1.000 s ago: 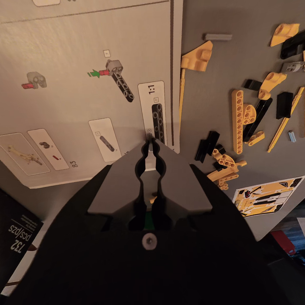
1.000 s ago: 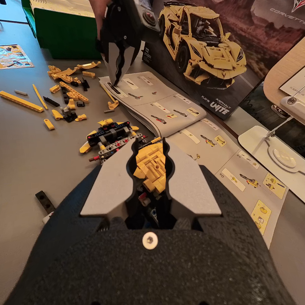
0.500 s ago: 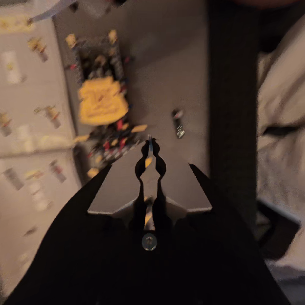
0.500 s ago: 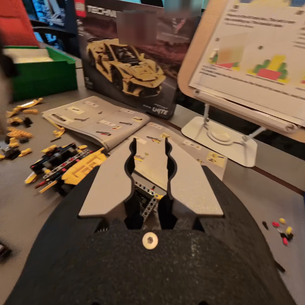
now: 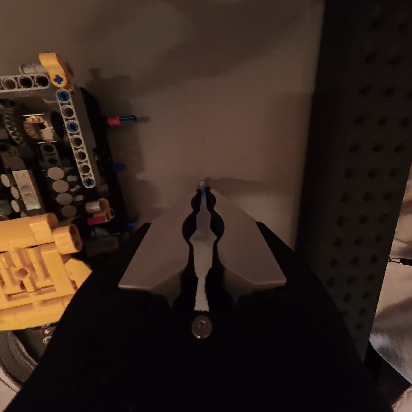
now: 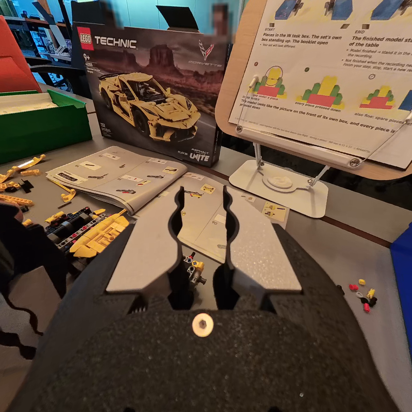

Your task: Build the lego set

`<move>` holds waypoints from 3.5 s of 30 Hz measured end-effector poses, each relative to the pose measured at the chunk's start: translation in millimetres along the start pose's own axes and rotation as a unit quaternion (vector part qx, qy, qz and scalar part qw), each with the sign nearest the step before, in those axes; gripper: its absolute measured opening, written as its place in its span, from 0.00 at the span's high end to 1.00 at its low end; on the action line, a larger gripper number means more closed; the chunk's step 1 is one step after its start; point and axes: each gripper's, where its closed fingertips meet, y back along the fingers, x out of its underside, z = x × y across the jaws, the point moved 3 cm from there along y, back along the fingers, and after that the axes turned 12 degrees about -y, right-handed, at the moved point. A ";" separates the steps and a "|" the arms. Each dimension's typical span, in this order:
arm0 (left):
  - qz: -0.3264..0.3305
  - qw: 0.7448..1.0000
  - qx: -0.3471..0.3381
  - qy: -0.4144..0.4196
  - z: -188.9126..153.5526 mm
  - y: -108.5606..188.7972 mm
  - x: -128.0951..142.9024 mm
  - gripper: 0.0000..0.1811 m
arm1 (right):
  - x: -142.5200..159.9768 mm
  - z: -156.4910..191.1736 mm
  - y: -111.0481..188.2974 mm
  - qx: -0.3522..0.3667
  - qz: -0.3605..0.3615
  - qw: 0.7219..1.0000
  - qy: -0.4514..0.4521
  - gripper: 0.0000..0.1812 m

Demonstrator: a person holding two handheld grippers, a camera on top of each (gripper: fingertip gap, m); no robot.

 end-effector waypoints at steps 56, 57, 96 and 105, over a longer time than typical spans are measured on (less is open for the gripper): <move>-0.198 0.848 -0.335 0.359 1.4 123.3 188.7 0.96 | 32.3 0.4 -14.2 -0.021 0.065 0.998 -0.013 0.84; -0.222 0.864 -0.310 0.328 -2.1 120.6 167.9 0.96 | 32.3 0.5 -14.2 -0.022 0.066 0.998 -0.014 0.84; -0.426 0.833 -0.289 0.203 9.6 100.2 59.7 0.87 | 129.6 -109.2 178.4 0.192 0.251 0.944 -0.095 0.88; -0.423 0.820 -0.328 0.203 16.1 108.5 70.1 0.88 | 143.1 -119.8 164.8 0.114 0.287 0.949 -0.059 0.87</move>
